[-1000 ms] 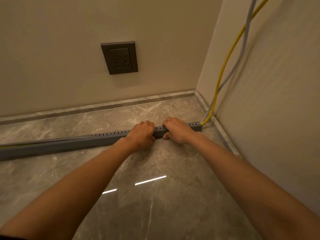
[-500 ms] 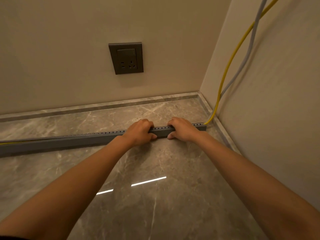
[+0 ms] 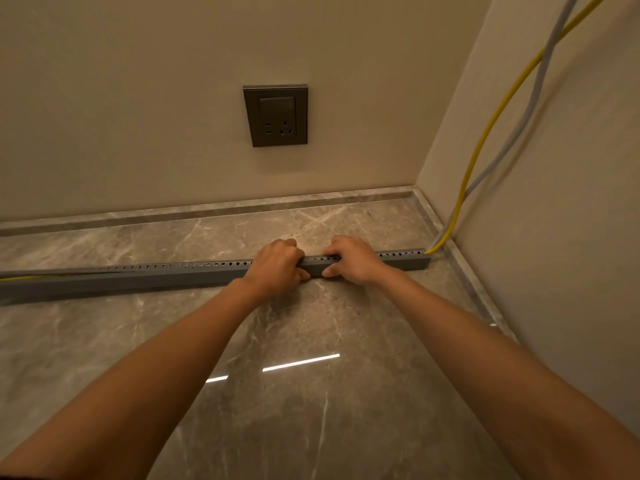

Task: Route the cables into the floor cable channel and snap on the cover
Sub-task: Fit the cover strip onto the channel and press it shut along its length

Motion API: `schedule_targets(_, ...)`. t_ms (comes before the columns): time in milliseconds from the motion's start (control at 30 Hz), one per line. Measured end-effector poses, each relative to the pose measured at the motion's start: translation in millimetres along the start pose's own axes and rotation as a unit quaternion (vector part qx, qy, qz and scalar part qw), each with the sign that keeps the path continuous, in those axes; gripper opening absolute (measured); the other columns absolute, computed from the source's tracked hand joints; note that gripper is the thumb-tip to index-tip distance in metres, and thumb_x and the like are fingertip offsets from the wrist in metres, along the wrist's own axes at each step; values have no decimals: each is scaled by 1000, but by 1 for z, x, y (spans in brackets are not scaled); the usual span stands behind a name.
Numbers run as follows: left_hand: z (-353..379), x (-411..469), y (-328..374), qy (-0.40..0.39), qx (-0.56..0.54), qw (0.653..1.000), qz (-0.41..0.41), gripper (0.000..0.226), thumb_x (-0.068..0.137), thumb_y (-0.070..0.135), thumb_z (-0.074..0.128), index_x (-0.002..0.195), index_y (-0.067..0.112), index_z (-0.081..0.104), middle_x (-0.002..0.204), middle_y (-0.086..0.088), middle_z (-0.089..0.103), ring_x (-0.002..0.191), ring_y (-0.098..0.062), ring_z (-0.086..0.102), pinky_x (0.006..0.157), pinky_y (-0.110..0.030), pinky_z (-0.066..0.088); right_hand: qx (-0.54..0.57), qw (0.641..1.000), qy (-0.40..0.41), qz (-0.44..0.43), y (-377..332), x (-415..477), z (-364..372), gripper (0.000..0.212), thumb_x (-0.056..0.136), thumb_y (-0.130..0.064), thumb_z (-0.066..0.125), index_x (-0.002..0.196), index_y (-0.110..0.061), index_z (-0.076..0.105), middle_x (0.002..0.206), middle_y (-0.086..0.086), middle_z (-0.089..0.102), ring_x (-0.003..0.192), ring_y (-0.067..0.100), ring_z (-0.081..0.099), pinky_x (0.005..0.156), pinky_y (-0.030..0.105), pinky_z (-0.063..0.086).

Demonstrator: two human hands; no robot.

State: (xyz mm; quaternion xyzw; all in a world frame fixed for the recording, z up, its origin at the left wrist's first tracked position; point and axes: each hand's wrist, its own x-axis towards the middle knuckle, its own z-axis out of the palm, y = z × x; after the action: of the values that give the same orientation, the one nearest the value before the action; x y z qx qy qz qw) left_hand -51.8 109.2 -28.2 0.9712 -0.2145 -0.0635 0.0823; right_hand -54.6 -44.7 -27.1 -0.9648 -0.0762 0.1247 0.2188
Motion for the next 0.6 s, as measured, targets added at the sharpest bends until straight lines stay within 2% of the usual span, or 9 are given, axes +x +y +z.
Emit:
schedule_targets(167,-5,5,1,-22,-7,1000,-7,35,86,29,62,110,4,61,115,-15,59,105,-29,55,85,-36,44,-25,1000,9,-12,-1,-2,1,31,83,-23,65,110,-9,65,111,13,57,105,29,52,78,30,32)
schedule_targets(300,-7,1,-7,-39,-33,998,-22,38,85,31,65,113,7,59,116,-14,57,105,-29,54,85,-36,44,-34,999,-1,-8,-2,-2,0,27,85,-24,63,106,-8,64,112,14,58,104,30,55,83,36,41)
schedule_targets(367,-9,-3,-13,-44,-34,998,-35,39,85,31,65,114,7,58,116,-14,57,105,-28,54,84,-35,44,-48,999,-4,-5,-4,-1,0,29,85,-25,64,107,-7,63,113,13,59,105,30,55,87,39,44)
schedule_targets(467,-15,-8,-24,-50,-37,996,-61,40,84,33,66,113,7,60,114,-14,58,103,-27,55,81,-33,44,-58,998,-6,0,-8,3,2,31,82,-25,66,106,-5,63,112,15,61,102,31,57,84,39,46)
schedule_targets(600,-21,-18,-43,-65,-36,993,-87,40,85,31,66,114,6,59,116,-15,58,103,-27,54,86,-35,46,-66,998,-4,-21,-27,8,11,37,82,-30,66,107,-4,62,114,15,58,103,31,55,84,39,46)
